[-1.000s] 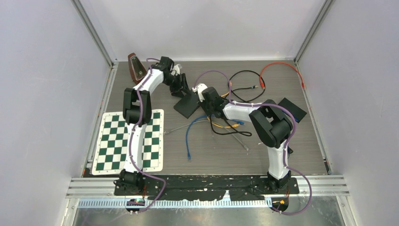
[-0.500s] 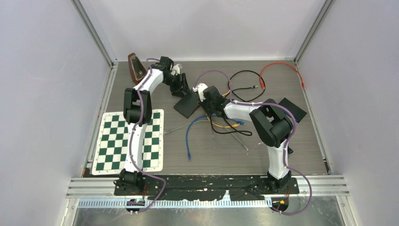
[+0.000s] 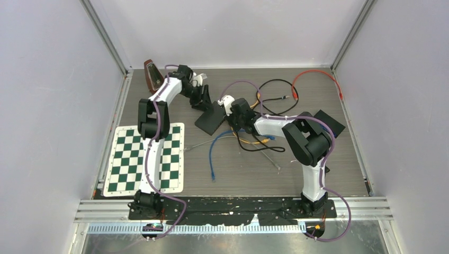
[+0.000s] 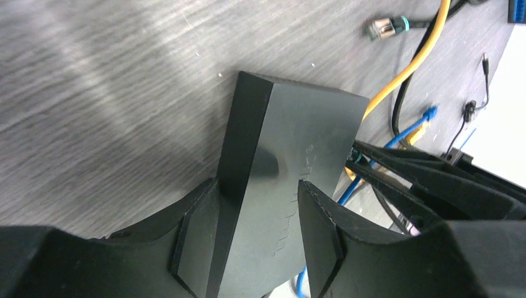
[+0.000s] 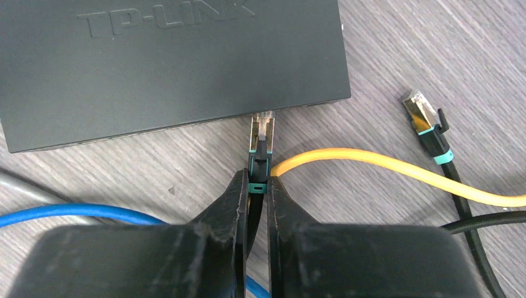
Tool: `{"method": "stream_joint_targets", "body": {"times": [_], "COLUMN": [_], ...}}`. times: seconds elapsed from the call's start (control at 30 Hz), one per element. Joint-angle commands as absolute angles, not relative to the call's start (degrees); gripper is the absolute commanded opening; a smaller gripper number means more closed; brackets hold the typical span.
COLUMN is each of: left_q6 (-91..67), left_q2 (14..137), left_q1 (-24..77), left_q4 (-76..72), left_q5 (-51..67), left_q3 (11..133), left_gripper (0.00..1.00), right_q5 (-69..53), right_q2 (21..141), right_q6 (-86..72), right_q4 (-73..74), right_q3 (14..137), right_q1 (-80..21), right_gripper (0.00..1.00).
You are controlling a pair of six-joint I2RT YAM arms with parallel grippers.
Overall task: Insert the plug into the switch port
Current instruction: Insert the connector into the switch port.
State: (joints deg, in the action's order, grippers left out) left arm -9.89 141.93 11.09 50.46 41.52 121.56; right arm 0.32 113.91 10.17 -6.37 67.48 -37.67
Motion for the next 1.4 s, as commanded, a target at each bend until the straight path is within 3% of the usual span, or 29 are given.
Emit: {"method": "stream_joint_targets", "body": {"times": [0.0, 0.5, 0.9, 1.37], "left_q6": [-4.3, -0.9, -4.6, -5.2], "left_q2": [138.3, 135.3, 131.7, 129.3], "left_q1": [12.7, 12.9, 13.6, 16.4], "left_q4": [56.6, 56.6, 53.9, 50.9], "left_q5": [50.6, 48.0, 49.0, 53.1], "left_q3": [120.0, 116.6, 106.9, 101.1], "left_gripper": [0.5, 0.5, 0.48, 0.44], "right_q5": [-4.8, -7.5, 5.2, -0.3], "right_q2": [109.9, 106.5, 108.6, 110.0], "right_q6": [11.0, 14.5, 6.7, 6.1], "right_q4": [-12.5, -17.3, -18.8, -23.3], "right_q3": [66.4, 60.4, 62.5, 64.2], "right_q1": [-39.1, -42.4, -44.0, -44.8], "right_gripper": [0.05, 0.05, 0.05, 0.05]}}
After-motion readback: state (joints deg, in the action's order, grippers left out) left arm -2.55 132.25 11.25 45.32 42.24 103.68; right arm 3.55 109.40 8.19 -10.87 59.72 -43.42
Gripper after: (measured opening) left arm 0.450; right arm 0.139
